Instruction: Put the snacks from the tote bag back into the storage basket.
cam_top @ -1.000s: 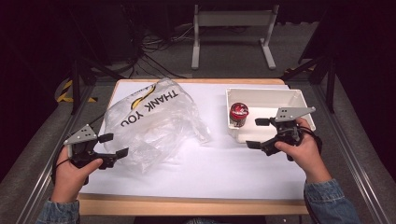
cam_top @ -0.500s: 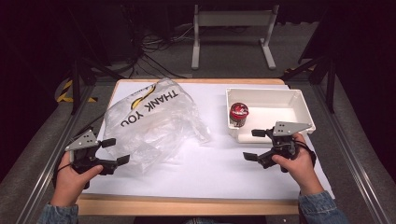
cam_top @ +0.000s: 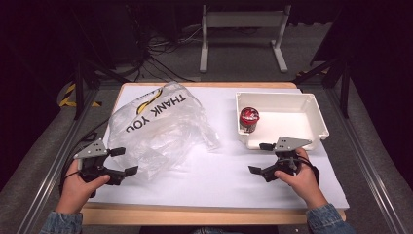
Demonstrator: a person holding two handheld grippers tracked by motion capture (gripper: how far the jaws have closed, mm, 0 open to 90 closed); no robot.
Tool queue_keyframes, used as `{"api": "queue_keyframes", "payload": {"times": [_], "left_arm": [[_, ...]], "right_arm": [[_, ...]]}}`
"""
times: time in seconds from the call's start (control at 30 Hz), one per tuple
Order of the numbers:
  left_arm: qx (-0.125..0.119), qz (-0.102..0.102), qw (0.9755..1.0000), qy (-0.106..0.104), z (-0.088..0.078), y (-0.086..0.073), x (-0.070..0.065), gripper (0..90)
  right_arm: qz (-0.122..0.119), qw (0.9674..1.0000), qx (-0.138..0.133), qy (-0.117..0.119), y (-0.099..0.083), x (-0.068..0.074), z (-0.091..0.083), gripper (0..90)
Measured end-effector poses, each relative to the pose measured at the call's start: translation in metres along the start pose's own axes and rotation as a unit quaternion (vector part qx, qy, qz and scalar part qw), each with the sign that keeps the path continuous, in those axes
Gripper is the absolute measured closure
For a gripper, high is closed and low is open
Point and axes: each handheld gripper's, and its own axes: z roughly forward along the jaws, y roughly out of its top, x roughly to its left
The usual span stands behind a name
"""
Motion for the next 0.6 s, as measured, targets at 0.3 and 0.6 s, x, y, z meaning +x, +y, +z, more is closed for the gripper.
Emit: {"api": "queue_keyframes", "payload": {"times": [0.3, 0.6], "left_arm": [[0.000, 0.006, 0.9999, -0.013, 0.011, -0.003, -0.001, 9.9], [-0.011, -0.010, 0.9994, -0.031, 0.018, -0.011, -0.006, 3.9]], "right_arm": [[0.000, 0.9995, 0.031, -0.006, -0.012, 0.002, 0.014, 3.1], [0.003, 0.9995, 0.030, -0.005, -0.013, 0.003, 0.013, 3.1]]}}
